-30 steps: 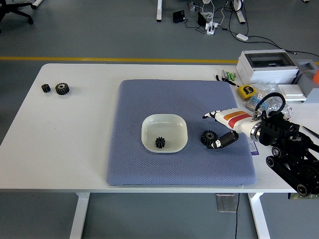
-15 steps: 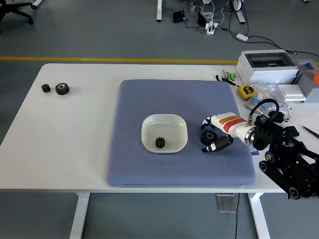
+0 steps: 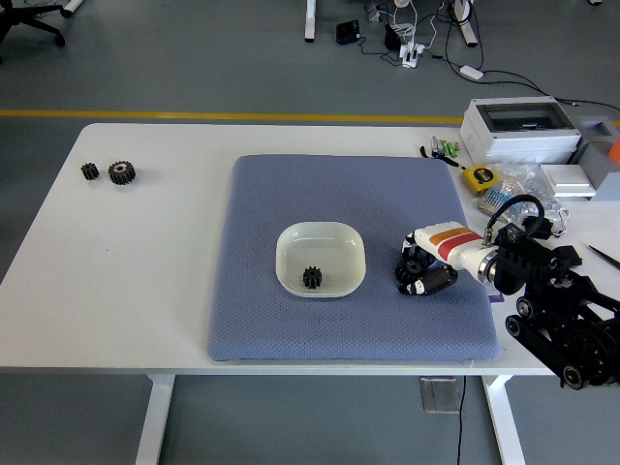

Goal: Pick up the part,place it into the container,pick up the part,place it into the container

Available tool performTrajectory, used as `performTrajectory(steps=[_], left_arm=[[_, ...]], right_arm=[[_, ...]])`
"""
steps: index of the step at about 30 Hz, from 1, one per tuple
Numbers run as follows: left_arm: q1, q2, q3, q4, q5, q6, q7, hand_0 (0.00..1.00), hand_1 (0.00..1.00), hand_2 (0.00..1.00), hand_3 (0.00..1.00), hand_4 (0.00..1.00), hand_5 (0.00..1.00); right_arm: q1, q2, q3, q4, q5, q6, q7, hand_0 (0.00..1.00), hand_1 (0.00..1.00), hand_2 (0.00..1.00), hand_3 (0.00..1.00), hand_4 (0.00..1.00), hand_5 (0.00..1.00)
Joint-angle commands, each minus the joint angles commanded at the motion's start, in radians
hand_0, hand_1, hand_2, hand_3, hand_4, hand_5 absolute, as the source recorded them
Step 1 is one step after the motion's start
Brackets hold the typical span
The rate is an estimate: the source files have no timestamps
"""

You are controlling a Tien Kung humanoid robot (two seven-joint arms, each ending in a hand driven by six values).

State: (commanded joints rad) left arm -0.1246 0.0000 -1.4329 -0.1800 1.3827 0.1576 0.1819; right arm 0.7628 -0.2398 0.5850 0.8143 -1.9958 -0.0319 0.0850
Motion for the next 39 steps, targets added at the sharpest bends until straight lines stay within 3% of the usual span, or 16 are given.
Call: performTrajectory(steps=[5, 6, 19, 27, 34, 39], left_arm=[[-0.001, 0.0, 0.002, 0.0, -0.002, 0.0, 0.0, 0.688, 0.675, 0.682, 0.572, 0.621, 0.545], [-0.001, 0.0, 0.003, 0.0, -0.002, 0.0, 0.0, 0.689, 0.676, 0.679, 0.571, 0.621, 0.545], [-0.003, 0.0, 0.001, 0.0, 0.003, -0.003, 0.0, 0.689, 0.675, 0.678, 0.571, 0.621, 0.544], [-0.007, 0.0, -0.004, 0.0, 0.004, -0.002, 0.0, 0.689, 0.674, 0.676, 0.572, 0.621, 0.544], [-0.011, 0.0, -0.01, 0.0, 0.011, -0.001, 0.001, 0.689, 0.676, 0.679, 0.571, 0.621, 0.545], [-0.012, 0.0, -0.013, 0.0, 0.011, 0.0, 0.0, 0.69, 0.677, 0.68, 0.573, 0.621, 0.544]], right_arm=[[-0.001, -0.006, 0.001, 0.011, 0.024, 0.014, 0.01, 0.129, 0.256, 0.406, 0.484, 0.764, 0.224], [-0.002, -0.007, 0.002, 0.016, 0.027, 0.013, 0.012, 0.002, 0.145, 0.306, 0.47, 0.78, 0.178], [0.007, -0.03, 0.02, 0.125, 0.013, -0.008, 0.022, 0.002, 0.134, 0.287, 0.462, 0.79, 0.174], [0.04, -0.017, 0.008, 0.201, 0.003, -0.025, 0.025, 0.002, 0.132, 0.285, 0.463, 0.789, 0.176], [0.1, 0.022, -0.012, 0.19, -0.012, -0.032, 0.008, 0.002, 0.136, 0.284, 0.463, 0.802, 0.171], [0.114, 0.017, 0.002, 0.152, -0.034, -0.005, -0.016, 0.002, 0.139, 0.286, 0.466, 0.797, 0.175]])
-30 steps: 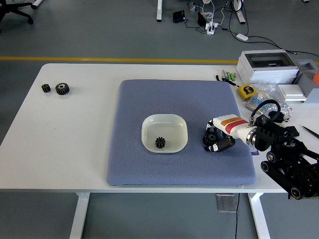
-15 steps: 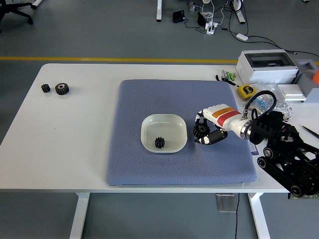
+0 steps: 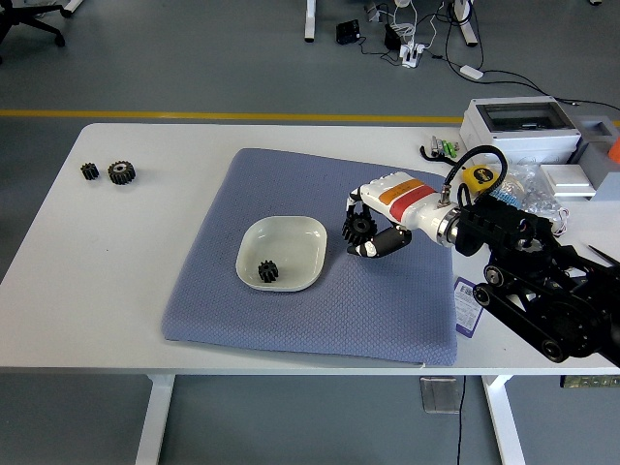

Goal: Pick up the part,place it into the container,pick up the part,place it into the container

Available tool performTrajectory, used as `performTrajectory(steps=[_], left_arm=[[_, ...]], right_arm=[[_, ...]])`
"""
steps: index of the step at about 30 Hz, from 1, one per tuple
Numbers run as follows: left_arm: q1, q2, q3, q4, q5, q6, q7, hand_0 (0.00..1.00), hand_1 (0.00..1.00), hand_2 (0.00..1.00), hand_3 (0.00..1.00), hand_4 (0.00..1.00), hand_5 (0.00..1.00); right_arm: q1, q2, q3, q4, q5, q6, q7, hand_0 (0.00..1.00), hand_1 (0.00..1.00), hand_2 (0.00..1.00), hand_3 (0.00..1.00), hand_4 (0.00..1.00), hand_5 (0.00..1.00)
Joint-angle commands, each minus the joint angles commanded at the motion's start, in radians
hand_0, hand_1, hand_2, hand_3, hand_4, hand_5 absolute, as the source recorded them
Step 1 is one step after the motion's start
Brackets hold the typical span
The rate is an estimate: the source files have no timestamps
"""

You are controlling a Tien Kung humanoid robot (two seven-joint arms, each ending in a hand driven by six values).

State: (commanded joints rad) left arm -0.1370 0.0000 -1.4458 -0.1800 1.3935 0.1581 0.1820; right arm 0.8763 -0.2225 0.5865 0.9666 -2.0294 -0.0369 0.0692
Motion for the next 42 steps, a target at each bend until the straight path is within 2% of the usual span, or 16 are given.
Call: performTrajectory(steps=[6, 11, 20, 33, 42], left_arm=[[0.001, 0.0, -0.007, 0.0, -0.002, 0.003, -0.001, 0.69, 0.678, 0.679, 0.573, 0.623, 0.546], [0.003, 0.0, -0.01, 0.0, 0.009, 0.001, 0.002, 0.691, 0.679, 0.68, 0.573, 0.622, 0.545], [0.007, 0.0, -0.013, 0.0, 0.015, 0.002, 0.003, 0.69, 0.679, 0.68, 0.573, 0.621, 0.544], [0.014, 0.0, -0.025, 0.0, 0.03, 0.002, 0.005, 0.69, 0.682, 0.68, 0.571, 0.621, 0.543], [0.018, 0.0, -0.021, 0.0, 0.037, -0.001, 0.005, 0.69, 0.68, 0.678, 0.57, 0.621, 0.545]], right_arm=[[-0.009, -0.034, 0.013, -0.038, -0.014, 0.036, -0.01, 0.002, 0.154, 0.294, 0.469, 0.791, 0.182], [-0.008, -0.05, 0.002, -0.033, -0.008, 0.053, -0.008, 0.002, 0.165, 0.301, 0.47, 0.79, 0.185], [-0.01, -0.096, 0.0, -0.019, 0.029, 0.115, -0.024, 0.002, 0.171, 0.317, 0.474, 0.789, 0.19], [-0.032, -0.17, -0.036, -0.007, 0.091, 0.153, -0.041, 0.008, 0.183, 0.331, 0.481, 0.785, 0.221], [-0.046, -0.2, -0.039, 0.014, 0.11, 0.161, -0.044, 0.007, 0.186, 0.336, 0.479, 0.786, 0.242]])
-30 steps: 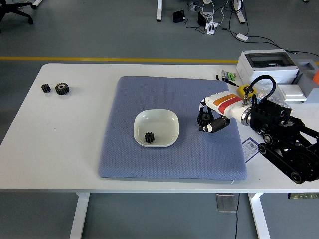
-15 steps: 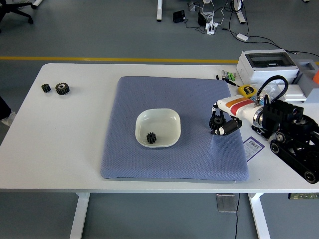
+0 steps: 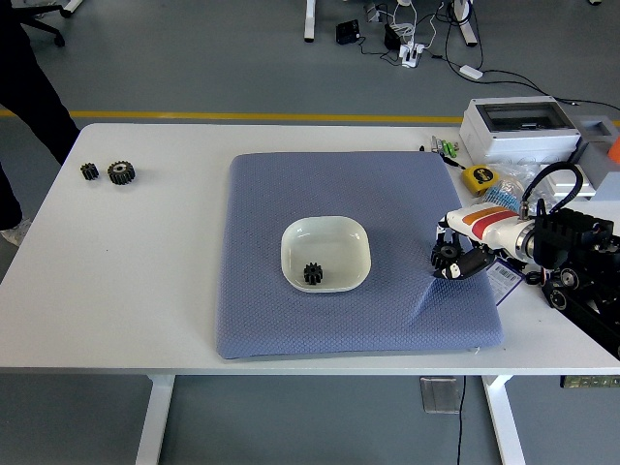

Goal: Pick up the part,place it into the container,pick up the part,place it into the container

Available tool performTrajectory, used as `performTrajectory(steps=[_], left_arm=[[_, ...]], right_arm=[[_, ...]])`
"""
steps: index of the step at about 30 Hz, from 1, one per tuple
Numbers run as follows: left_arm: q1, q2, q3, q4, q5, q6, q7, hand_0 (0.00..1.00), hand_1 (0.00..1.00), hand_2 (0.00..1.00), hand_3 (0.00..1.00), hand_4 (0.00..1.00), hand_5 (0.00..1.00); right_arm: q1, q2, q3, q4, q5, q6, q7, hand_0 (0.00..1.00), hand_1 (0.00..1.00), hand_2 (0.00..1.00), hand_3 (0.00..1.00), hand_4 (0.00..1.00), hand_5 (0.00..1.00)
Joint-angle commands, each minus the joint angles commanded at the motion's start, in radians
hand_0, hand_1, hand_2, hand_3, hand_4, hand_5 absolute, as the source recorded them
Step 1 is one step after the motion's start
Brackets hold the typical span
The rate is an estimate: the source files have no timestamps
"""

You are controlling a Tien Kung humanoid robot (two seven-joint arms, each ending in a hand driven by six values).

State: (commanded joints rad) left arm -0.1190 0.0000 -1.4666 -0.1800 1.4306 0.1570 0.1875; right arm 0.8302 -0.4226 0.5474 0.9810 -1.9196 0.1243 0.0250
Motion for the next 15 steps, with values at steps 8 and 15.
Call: performTrajectory(steps=[8, 15], left_arm=[[-0.003, 0.0, 0.007, 0.0, -0.005, -0.002, -0.001, 0.69, 0.679, 0.675, 0.57, 0.62, 0.544], [-0.008, 0.0, 0.011, 0.0, -0.012, -0.001, -0.002, 0.69, 0.68, 0.677, 0.571, 0.62, 0.543]], right_arm=[[-0.005, 0.033, -0.002, -0.06, 0.056, -0.065, 0.003, 0.011, 0.193, 0.341, 0.48, 0.783, 0.247], [-0.012, 0.058, -0.016, -0.091, 0.094, -0.069, 0.014, 0.348, 0.49, 0.589, 0.601, 0.966, 0.397]])
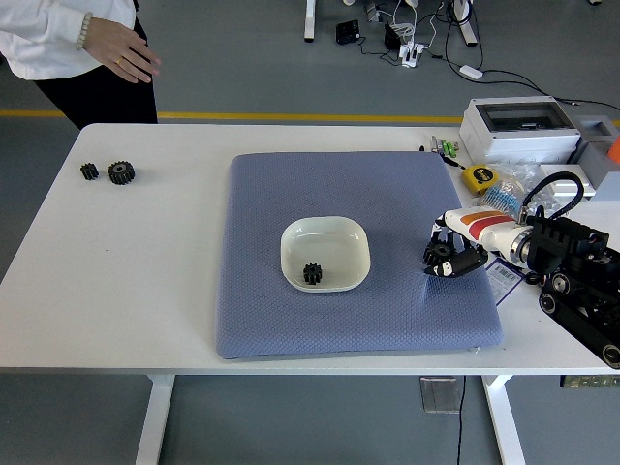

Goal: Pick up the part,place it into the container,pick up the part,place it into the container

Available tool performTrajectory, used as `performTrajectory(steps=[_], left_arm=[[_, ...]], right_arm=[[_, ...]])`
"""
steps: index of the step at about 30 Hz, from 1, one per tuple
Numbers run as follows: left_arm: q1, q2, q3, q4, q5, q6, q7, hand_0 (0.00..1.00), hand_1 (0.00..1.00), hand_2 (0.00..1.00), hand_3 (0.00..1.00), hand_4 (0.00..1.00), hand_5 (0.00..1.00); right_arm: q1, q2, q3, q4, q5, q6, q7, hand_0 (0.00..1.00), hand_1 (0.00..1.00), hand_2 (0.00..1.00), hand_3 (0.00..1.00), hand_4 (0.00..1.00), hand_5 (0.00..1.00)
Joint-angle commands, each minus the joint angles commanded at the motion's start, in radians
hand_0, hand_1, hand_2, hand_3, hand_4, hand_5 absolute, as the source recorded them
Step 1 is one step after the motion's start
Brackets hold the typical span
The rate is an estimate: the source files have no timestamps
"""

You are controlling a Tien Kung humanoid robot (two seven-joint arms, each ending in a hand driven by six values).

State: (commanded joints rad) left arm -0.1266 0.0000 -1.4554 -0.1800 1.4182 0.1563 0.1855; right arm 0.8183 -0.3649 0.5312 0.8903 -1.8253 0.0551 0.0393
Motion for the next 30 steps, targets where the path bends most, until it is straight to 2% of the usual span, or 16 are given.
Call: performTrajectory(steps=[5, 6, 9, 12, 13, 17, 18, 21, 30], left_arm=[[-0.001, 0.0, 0.0, 0.0, 0.0, -0.001, 0.0, 0.69, 0.68, 0.677, 0.571, 0.62, 0.543], [-0.001, 0.0, 0.0, 0.0, 0.0, -0.001, 0.0, 0.69, 0.68, 0.677, 0.572, 0.619, 0.541], [-0.001, 0.0, -0.002, 0.0, 0.002, -0.001, 0.0, 0.69, 0.68, 0.677, 0.572, 0.619, 0.541], [-0.001, 0.0, -0.003, 0.0, 0.002, -0.001, 0.0, 0.69, 0.68, 0.677, 0.572, 0.619, 0.541], [-0.001, 0.0, -0.003, 0.0, 0.002, -0.001, 0.0, 0.69, 0.681, 0.675, 0.571, 0.619, 0.541], [-0.001, 0.0, -0.004, 0.0, 0.004, -0.002, 0.0, 0.69, 0.681, 0.675, 0.571, 0.619, 0.541], [-0.001, 0.0, -0.004, 0.0, 0.004, -0.002, -0.001, 0.689, 0.681, 0.676, 0.572, 0.62, 0.54], [-0.001, 0.0, -0.005, 0.0, 0.005, -0.002, -0.001, 0.689, 0.681, 0.676, 0.572, 0.62, 0.54], [-0.002, 0.0, -0.005, 0.0, 0.004, -0.002, -0.001, 0.69, 0.68, 0.674, 0.571, 0.619, 0.54]], right_arm=[[0.003, 0.006, -0.023, -0.017, -0.003, 0.091, -0.014, 0.348, 0.49, 0.589, 0.601, 0.966, 0.397], [0.003, 0.007, -0.031, -0.022, 0.002, 0.103, -0.018, 0.489, 0.603, 0.753, 0.827, 0.998, 0.471], [0.002, 0.005, -0.05, -0.03, 0.015, 0.13, -0.032, 0.489, 0.603, 0.753, 0.827, 0.998, 0.471], [-0.003, 0.0, -0.052, -0.027, 0.02, 0.137, -0.035, 0.489, 0.603, 0.753, 0.827, 0.998, 0.471], [-0.004, -0.004, -0.05, -0.021, 0.019, 0.141, -0.035, 0.492, 0.605, 0.777, 0.848, 0.998, 0.502], [-0.002, -0.015, -0.037, 0.005, 0.019, 0.167, -0.038, 0.492, 0.605, 0.777, 0.848, 0.998, 0.502], [-0.002, -0.018, -0.03, 0.014, 0.017, 0.176, -0.04, 0.531, 0.622, 0.822, 0.888, 0.998, 0.524], [-0.001, -0.023, -0.018, 0.034, 0.015, 0.194, -0.044, 0.531, 0.622, 0.822, 0.888, 0.998, 0.524], [0.005, -0.029, 0.013, 0.081, 0.002, 0.193, -0.045, 0.521, 0.612, 0.828, 0.878, 0.998, 0.544]])
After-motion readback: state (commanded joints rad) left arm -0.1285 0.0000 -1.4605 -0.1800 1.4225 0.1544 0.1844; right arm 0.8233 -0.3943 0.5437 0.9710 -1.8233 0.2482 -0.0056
